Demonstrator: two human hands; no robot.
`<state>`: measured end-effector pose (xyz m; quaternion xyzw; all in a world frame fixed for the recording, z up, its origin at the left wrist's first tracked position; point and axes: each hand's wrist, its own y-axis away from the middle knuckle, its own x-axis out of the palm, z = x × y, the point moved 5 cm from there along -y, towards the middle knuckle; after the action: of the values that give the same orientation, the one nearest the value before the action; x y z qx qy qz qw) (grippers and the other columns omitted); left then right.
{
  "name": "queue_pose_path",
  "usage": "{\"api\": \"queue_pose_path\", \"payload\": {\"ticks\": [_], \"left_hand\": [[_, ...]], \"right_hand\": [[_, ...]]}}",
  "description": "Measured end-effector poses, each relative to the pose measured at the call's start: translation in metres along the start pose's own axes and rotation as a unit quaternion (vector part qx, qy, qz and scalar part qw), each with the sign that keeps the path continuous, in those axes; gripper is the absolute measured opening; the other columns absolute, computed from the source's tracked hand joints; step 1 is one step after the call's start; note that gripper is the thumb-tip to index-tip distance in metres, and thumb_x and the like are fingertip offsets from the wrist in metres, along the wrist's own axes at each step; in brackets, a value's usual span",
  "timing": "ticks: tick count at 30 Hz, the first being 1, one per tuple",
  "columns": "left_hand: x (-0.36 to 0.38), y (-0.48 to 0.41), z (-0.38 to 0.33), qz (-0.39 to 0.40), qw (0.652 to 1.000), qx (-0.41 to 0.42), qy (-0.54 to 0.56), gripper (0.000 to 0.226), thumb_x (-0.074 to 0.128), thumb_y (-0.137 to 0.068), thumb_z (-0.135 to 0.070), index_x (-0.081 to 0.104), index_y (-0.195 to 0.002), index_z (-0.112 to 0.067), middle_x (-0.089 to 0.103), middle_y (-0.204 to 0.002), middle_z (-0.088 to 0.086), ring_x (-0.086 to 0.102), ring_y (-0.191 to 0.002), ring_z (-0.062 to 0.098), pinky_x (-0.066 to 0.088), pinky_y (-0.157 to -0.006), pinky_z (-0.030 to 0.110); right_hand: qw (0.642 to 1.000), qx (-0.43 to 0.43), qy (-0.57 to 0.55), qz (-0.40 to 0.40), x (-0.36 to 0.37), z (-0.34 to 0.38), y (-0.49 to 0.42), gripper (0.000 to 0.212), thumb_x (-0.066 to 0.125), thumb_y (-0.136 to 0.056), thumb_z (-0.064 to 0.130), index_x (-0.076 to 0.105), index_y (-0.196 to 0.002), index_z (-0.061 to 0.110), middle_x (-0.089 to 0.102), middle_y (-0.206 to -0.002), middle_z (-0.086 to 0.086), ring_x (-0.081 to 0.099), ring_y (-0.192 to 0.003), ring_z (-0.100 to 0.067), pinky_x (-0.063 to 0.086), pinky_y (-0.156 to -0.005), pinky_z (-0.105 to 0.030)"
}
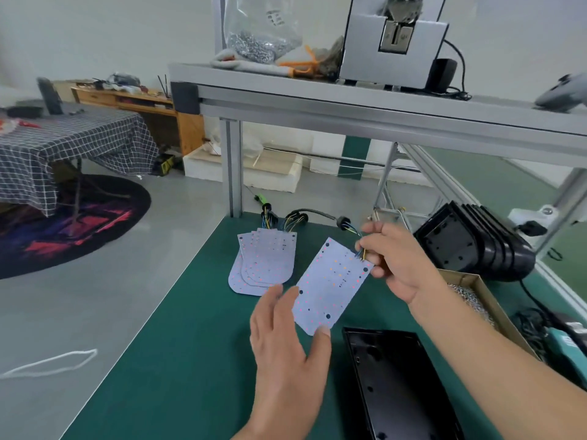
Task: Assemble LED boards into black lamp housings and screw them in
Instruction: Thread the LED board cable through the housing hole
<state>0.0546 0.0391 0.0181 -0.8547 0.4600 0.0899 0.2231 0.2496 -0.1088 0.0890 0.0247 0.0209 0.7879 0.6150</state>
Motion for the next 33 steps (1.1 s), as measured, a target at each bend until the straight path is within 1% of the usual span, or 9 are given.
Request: {"api": "queue_pose_path", "payload": {"ticks": [2, 5, 10, 17, 21, 23, 25, 28, 33], "left_hand": [[0.001, 0.001, 0.001, 0.04, 0.998, -0.046, 0.034, 0.085, 0.063, -0.087, -0.056, 0.023, -0.161, -0.044, 0.008, -0.163, -0.038, 0.005, -0.153, -0.011, 0.016, -0.122, 0.026], [0.001, -0.001, -0.002, 0.07, 0.994, -0.059, 0.058, 0.103, 0.056, -0.073, -0.077, 0.018, -0.164, -0.045, 0.029, -0.16, -0.036, 0.024, -0.148, -0.008, 0.026, -0.121, 0.027], [0.004, -0.001, -0.008, 0.14, 0.982, -0.024, 0.126, 0.054, 0.069, -0.077, -0.065, 0.066, -0.129, -0.051, 0.073, -0.102, -0.015, 0.068, -0.099, 0.006, 0.05, -0.088, 0.022], [0.01, 0.001, -0.019, 0.269, 0.892, -0.109, 0.347, 0.033, 0.081, -0.082, -0.04, 0.078, -0.107, -0.018, 0.078, -0.108, 0.018, 0.073, -0.093, 0.027, 0.06, -0.083, 0.039], [0.011, 0.001, -0.021, 0.283, 0.862, -0.132, 0.4, 0.036, 0.082, -0.083, -0.03, 0.075, -0.11, -0.007, 0.075, -0.109, 0.024, 0.072, -0.09, 0.032, 0.06, -0.082, 0.041], [0.012, 0.002, -0.021, 0.307, 0.842, -0.139, 0.421, 0.036, 0.083, -0.086, -0.026, 0.073, -0.112, -0.003, 0.074, -0.109, 0.025, 0.072, -0.09, 0.032, 0.06, -0.082, 0.041], [0.012, 0.004, -0.021, 0.335, 0.824, -0.14, 0.435, 0.037, 0.084, -0.088, -0.025, 0.071, -0.113, 0.0, 0.073, -0.11, 0.025, 0.072, -0.092, 0.033, 0.06, -0.085, 0.042], [0.012, 0.004, -0.02, 0.346, 0.815, -0.136, 0.444, 0.041, 0.087, -0.086, -0.027, 0.071, -0.113, -0.001, 0.072, -0.113, 0.028, 0.072, -0.094, 0.033, 0.059, -0.086, 0.043], [0.007, -0.011, -0.011, 0.228, 0.809, -0.177, 0.513, 0.032, 0.081, -0.082, -0.024, 0.078, -0.111, -0.009, 0.076, -0.112, 0.016, 0.075, -0.088, 0.019, 0.062, -0.074, 0.031]], "right_hand": [[1.0, 0.003, -0.028, 0.009, -0.007, 0.0, 0.029, 0.031, 0.056, -0.094, -0.008, 0.06, -0.119, 0.01, 0.066, -0.072, -0.008, 0.041, -0.047, -0.011, 0.031, -0.038, -0.022], [0.996, 0.005, -0.045, 0.071, -0.007, 0.0, 0.076, 0.048, 0.054, -0.094, -0.006, 0.064, -0.13, 0.025, 0.065, -0.079, -0.009, 0.041, -0.048, -0.011, 0.035, -0.039, -0.022], [0.979, -0.008, -0.051, 0.2, -0.005, 0.01, 0.122, 0.06, 0.061, -0.08, 0.006, 0.068, -0.134, 0.032, 0.061, -0.084, -0.013, 0.043, -0.048, -0.014, 0.041, -0.039, -0.023], [0.99, -0.046, 0.104, 0.088, -0.029, 0.004, 0.057, 0.057, 0.04, -0.1, 0.001, 0.064, -0.141, 0.034, 0.075, -0.08, -0.013, 0.057, -0.05, -0.021, 0.045, -0.042, -0.028], [0.935, -0.133, 0.315, 0.089, -0.017, 0.007, 0.015, 0.07, 0.036, -0.1, -0.006, 0.051, -0.145, 0.046, 0.066, -0.099, 0.001, 0.06, -0.07, -0.016, 0.051, -0.064, -0.031], [0.901, -0.187, 0.375, 0.115, -0.006, 0.007, 0.004, 0.063, 0.039, -0.107, -0.001, 0.047, -0.148, 0.045, 0.053, -0.126, -0.011, 0.057, -0.105, -0.03, 0.05, -0.092, -0.038], [0.878, -0.195, 0.408, 0.155, 0.008, 0.001, -0.003, 0.055, 0.051, -0.107, 0.0, 0.053, -0.149, 0.035, 0.046, -0.129, -0.01, 0.054, -0.112, -0.026, 0.047, -0.104, -0.036], [0.867, -0.2, 0.432, 0.148, 0.011, 0.003, -0.011, 0.024, 0.072, -0.099, 0.012, 0.066, -0.12, 0.021, 0.057, -0.132, -0.01, 0.063, -0.103, -0.016, 0.049, -0.104, -0.03], [0.848, -0.221, 0.465, 0.126, -0.011, 0.004, 0.009, 0.023, 0.041, -0.108, 0.041, 0.059, -0.108, 0.026, 0.07, -0.112, 0.012, 0.064, -0.109, -0.014, 0.049, -0.102, -0.036]]}}
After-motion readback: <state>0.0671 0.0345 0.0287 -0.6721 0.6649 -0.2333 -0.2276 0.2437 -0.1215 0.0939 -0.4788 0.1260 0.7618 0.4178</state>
